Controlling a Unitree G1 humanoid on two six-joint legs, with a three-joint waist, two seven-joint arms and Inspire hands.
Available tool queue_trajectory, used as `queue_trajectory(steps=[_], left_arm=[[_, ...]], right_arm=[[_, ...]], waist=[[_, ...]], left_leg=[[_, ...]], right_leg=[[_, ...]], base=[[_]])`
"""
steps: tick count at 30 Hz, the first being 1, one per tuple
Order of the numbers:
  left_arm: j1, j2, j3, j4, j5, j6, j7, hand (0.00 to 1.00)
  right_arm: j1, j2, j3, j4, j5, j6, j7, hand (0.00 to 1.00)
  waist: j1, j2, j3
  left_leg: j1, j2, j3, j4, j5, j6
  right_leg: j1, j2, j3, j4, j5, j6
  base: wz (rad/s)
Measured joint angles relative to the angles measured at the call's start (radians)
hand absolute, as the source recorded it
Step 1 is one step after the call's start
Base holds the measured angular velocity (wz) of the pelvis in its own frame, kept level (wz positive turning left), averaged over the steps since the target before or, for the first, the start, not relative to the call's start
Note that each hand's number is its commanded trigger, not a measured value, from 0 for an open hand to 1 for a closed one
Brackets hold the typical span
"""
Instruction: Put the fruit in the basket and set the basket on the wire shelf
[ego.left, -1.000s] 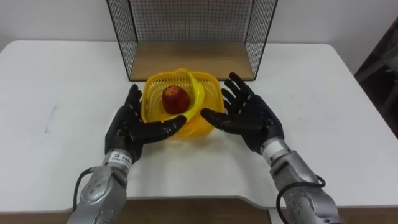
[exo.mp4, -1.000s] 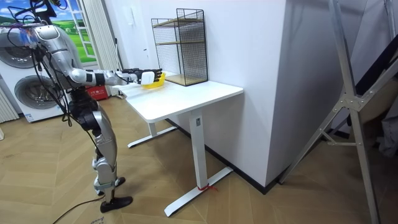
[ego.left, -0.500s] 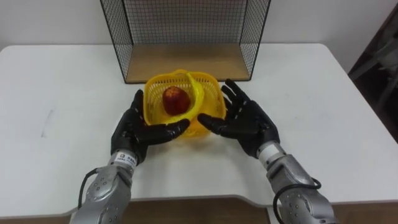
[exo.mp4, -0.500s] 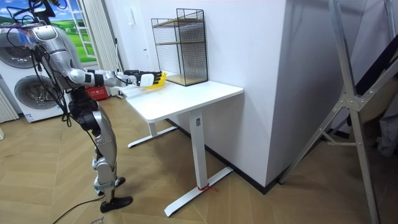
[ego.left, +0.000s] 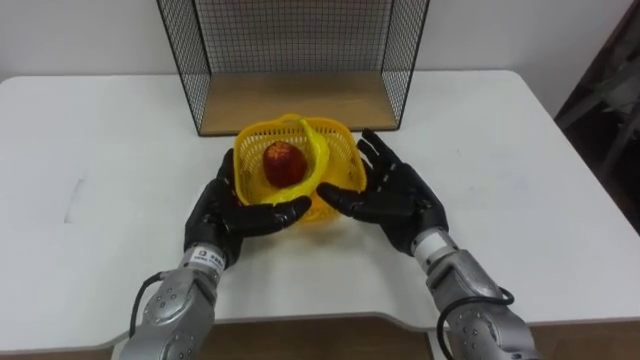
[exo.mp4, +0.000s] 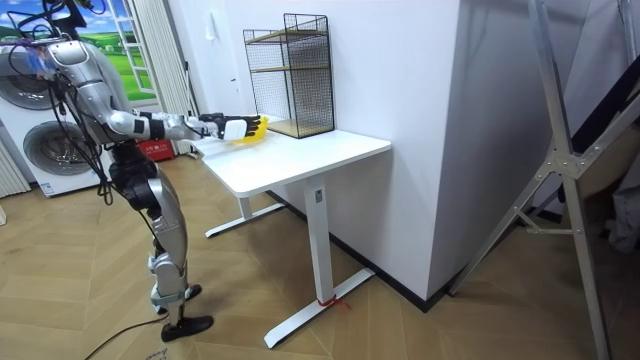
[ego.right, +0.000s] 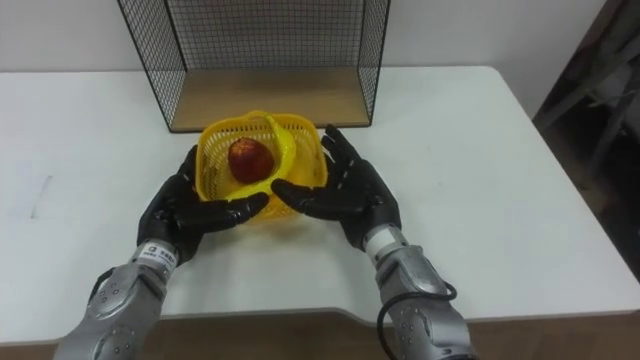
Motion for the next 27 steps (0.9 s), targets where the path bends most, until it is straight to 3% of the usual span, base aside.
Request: queue_trajectory(steps=[10,17,27], left_arm=[[-0.001,-0.03,0.0,-0.01,0.0,0.0,0.0,0.0],[-0.003,-0.051,0.0,-0.01,-0.007,0.0,0.0,0.0],[-0.046,-0.055,-0.009,-0.012,-0.009,0.0,0.005,0.0]], right_arm=[[0.0,0.009,-0.001,-0.001,0.021,-0.002,-0.035,0.0],[0.0,0.009,0.002,-0.003,0.015,-0.006,-0.064,0.0],[-0.007,0.009,0.002,-0.008,0.009,-0.035,-0.096,0.0]], waist=[[-0.024,0.008,-0.0042],[-0.022,0.007,-0.0035],[-0.017,0.006,-0.0032]], left_leg=[[-0.012,0.001,0.001,0.0,0.0,0.0],[-0.002,0.002,0.005,-0.001,0.0,0.0],[-0.002,0.008,0.031,-0.009,0.0,0.0]], right_leg=[[-0.008,0.001,-0.001,-0.002,0.003,0.0],[-0.008,0.002,0.01,-0.001,0.003,0.0],[-0.027,0.007,0.034,0.009,0.007,-0.003]], base=[[0.0],[-0.04],[-0.08]])
